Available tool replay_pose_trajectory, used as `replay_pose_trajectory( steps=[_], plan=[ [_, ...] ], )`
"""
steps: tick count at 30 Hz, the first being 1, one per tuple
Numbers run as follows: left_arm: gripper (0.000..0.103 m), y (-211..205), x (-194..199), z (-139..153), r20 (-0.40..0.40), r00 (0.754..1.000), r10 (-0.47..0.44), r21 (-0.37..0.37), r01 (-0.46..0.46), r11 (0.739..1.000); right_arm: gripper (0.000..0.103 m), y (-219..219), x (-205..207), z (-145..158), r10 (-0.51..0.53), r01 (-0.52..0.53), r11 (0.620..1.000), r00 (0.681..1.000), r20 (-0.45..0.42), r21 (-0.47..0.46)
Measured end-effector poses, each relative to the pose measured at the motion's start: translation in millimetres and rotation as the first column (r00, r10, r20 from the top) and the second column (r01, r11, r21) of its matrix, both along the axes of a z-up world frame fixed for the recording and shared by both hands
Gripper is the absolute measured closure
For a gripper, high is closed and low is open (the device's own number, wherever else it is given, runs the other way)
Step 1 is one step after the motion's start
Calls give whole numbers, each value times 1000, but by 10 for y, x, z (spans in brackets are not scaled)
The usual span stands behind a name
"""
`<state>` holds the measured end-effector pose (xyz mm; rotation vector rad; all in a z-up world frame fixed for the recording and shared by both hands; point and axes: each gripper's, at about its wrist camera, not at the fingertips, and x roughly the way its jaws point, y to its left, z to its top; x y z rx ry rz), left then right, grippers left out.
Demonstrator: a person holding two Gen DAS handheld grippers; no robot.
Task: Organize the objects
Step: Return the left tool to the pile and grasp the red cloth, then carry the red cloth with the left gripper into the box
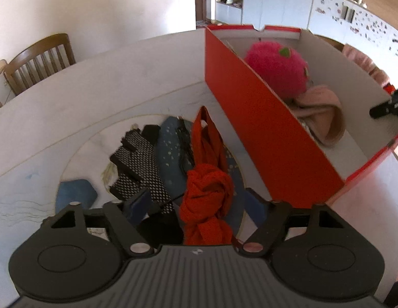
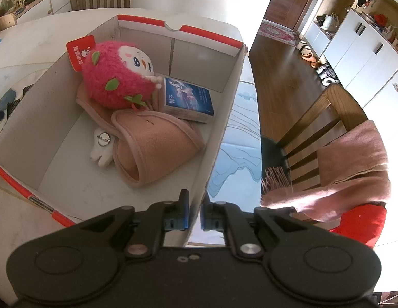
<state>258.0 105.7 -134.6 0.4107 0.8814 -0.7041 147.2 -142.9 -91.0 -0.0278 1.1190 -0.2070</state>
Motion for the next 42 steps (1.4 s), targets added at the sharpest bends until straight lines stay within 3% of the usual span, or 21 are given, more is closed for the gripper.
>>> replay_pose_trajectory(
  steps=[11,19,34,42],
  plan=[
    [62,-182,-119,-124,34,998,-55,61,53,997,96,1,0,-5,-1,1,1000,1000,0,1],
    [79,-116,-96,-61,14,999,-30,25,29,999,96,0,-1,-5,-2,2,1000,1000,0,2],
    [81,258,-203,480,12,999,44,-121,-42,992,96,9,4,-10,2,-2,1000,1000,-1,-2],
    [81,281,-258,951,56,998,7,-185,3,983,96,6,4,-4,2,-2,1000,1000,1,1]
  ],
)
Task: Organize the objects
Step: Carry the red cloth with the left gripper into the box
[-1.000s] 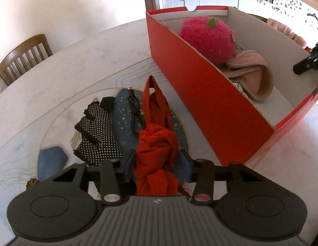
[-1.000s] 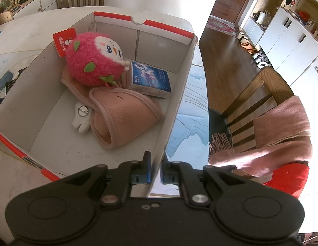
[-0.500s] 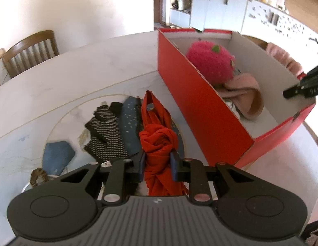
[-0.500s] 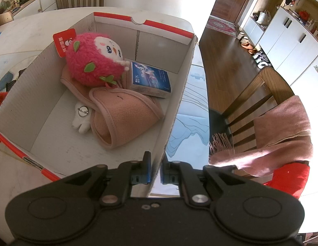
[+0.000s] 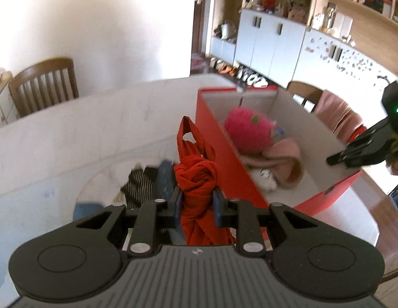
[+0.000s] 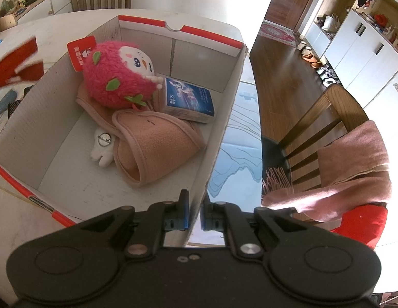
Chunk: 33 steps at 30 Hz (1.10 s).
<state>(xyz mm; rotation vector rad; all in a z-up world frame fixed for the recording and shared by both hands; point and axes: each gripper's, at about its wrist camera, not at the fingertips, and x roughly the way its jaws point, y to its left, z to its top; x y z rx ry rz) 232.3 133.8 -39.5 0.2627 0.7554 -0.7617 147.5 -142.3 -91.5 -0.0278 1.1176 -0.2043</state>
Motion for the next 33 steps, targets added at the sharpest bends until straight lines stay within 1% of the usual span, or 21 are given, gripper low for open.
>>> replay_pose_trajectory(
  steps=[4,8,10,15,18,21,24,28,31,33],
  plan=[
    [81,-95,3,258,55,998,-32,-21,33,999,96,-3,-5,5,-2,2,1000,1000,2,0],
    [81,-267,42,444,73,994,-80,-43,83,996,96,-5,-6,5,-3,3,1000,1000,3,1],
    [81,-401,51,483,77,991,-113,-42,117,992,96,-5,-10,7,-5,5,1000,1000,3,1],
    [81,-834,38,509,79,971,-225,-27,228,973,96,16,-25,8,-10,10,1000,1000,4,1],
    [81,-1094,43,482,77,962,-261,-24,263,964,96,30,-21,12,-17,17,1000,1000,2,-2],
    [81,-1359,63,418,50,955,-293,-26,294,955,96,36,-17,13,-22,22,1000,1000,0,-2],
    [81,-1628,66,314,34,947,-319,-10,319,948,96,25,-21,14,-30,30,1000,1000,-2,6],
    [81,-1915,102,143,10,950,-312,25,312,950,96,15,-8,13,-26,26,1000,1000,-11,1],
    [81,-2041,150,3,-10,956,-294,51,294,954,96,14,5,16,-34,34,999,999,-15,4],
    [81,-2103,171,-87,-15,953,-302,55,303,952,96,21,9,9,-41,41,999,999,-17,2]
  ],
)
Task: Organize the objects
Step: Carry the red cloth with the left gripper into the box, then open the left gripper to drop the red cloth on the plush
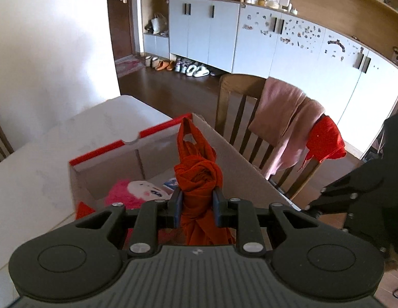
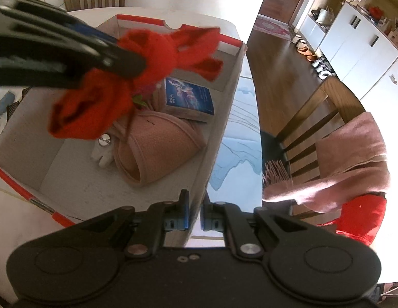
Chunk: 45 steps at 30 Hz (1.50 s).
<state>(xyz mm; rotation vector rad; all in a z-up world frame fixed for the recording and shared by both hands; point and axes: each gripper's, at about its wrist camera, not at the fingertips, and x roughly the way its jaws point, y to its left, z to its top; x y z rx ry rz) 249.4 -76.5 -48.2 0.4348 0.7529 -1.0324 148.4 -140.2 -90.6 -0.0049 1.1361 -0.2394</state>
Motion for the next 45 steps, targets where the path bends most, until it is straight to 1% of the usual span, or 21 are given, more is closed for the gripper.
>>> replay_pose_trajectory(
  steps=[2,9,13,18,24,27,34,36,37,38,42,45],
  plan=[
    [81,-88,11,-96,-13,1000,-15,5,15,1000,97,14,5,-6,-6,6,1000,1000,-3,-6],
    [81,-211,134,-272,-74,996,-55,52,59,997,97,41,2,-7,-26,26,1000,1000,-2,-14],
    [81,-218,258,-384,-128,990,-55,80,66,995,97,68,13,-6,-27,27,999,1000,-5,-22],
    [81,-214,386,-543,-178,984,-24,125,47,991,97,57,32,-18,-29,29,999,1000,-6,-22],
    [80,-263,418,-605,-181,983,-36,118,58,991,97,11,1,-46,-48,48,999,999,4,-5],
    [78,-265,403,-572,-170,984,-48,102,66,993,97,27,32,-45,-49,49,999,999,-4,-11],
    [71,-153,399,-455,-138,990,-30,68,40,997,97,63,81,-64,-38,37,999,999,-27,-21],
    [61,-111,384,-419,-128,991,-22,62,30,998,96,67,91,-69,-33,32,999,999,-29,-21],
    [51,-75,376,-388,-126,992,-19,52,25,998,96,62,100,-70,-35,34,999,999,-30,-16],
    [45,-40,366,-358,-122,992,-13,44,18,999,97,53,97,-74,-34,33,999,999,-29,-14],
    [45,92,329,-223,-107,994,18,25,-16,1000,96,10,94,-92,-36,36,999,999,-33,7],
    [39,251,288,-104,-103,994,37,8,-37,999,96,-10,101,-124,-37,37,999,999,-38,13]
  ],
)
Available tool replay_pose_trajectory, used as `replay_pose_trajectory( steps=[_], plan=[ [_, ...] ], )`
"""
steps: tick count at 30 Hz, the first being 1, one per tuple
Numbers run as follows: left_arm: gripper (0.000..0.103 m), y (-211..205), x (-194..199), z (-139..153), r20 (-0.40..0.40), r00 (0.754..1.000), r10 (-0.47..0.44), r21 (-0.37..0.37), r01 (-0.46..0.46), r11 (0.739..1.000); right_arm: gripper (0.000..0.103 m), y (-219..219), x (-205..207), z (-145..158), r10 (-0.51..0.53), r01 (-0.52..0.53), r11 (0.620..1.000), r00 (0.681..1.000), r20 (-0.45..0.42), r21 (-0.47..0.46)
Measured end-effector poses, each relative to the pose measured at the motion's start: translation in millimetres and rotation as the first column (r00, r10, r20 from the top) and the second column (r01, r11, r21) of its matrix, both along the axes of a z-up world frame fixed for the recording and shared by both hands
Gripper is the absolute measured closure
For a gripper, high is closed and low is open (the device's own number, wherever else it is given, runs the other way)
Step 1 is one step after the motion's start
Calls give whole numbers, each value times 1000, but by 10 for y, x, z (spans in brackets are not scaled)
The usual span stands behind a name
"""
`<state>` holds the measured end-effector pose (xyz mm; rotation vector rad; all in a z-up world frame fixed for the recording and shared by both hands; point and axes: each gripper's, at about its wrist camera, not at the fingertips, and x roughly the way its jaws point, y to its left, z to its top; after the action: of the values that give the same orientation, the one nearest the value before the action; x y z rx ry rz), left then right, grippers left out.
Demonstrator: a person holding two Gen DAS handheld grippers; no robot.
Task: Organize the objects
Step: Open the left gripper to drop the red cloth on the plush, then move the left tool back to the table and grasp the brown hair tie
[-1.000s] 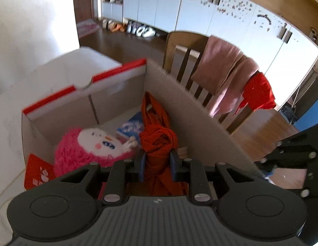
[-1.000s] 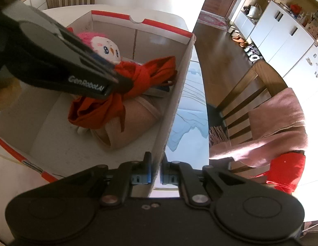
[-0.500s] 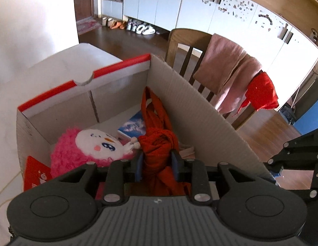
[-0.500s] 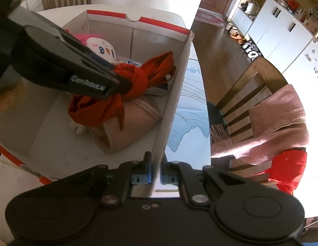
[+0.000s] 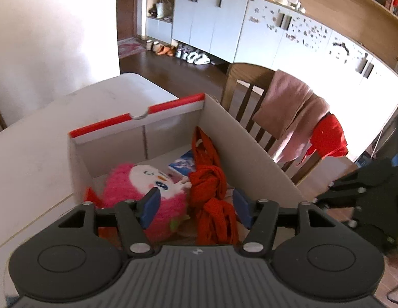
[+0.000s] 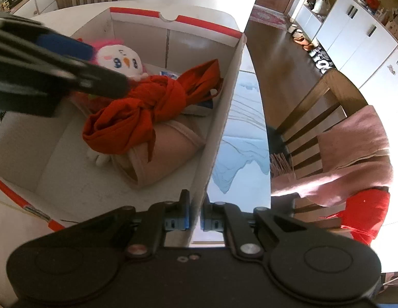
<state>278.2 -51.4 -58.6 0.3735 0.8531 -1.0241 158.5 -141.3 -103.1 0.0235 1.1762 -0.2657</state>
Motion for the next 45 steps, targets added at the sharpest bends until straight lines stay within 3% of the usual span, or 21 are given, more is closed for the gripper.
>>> replay_pose_trajectory(
  steps=[10,21,34,40,45],
  plan=[
    [39,744,-90,337,61,987,146,-13,-146,989,96,-16,51,-6,33,-33,999,999,-5,8],
    [39,1694,-190,408,79,914,398,-2,-399,917,96,-66,87,-10,85,-85,996,996,-2,7],
    [35,2483,-510,-30,16,824,566,30,-567,823,96,-119,100,-28,146,-146,989,989,-15,-11],
    [25,2733,-540,-265,0,786,619,46,-618,785,96,-77,109,-15,158,-158,987,987,-16,-29],
    [7,2842,-475,-423,24,761,648,57,-649,759,96,-89,103,-16,148,-148,989,989,-11,-24]
  ],
)
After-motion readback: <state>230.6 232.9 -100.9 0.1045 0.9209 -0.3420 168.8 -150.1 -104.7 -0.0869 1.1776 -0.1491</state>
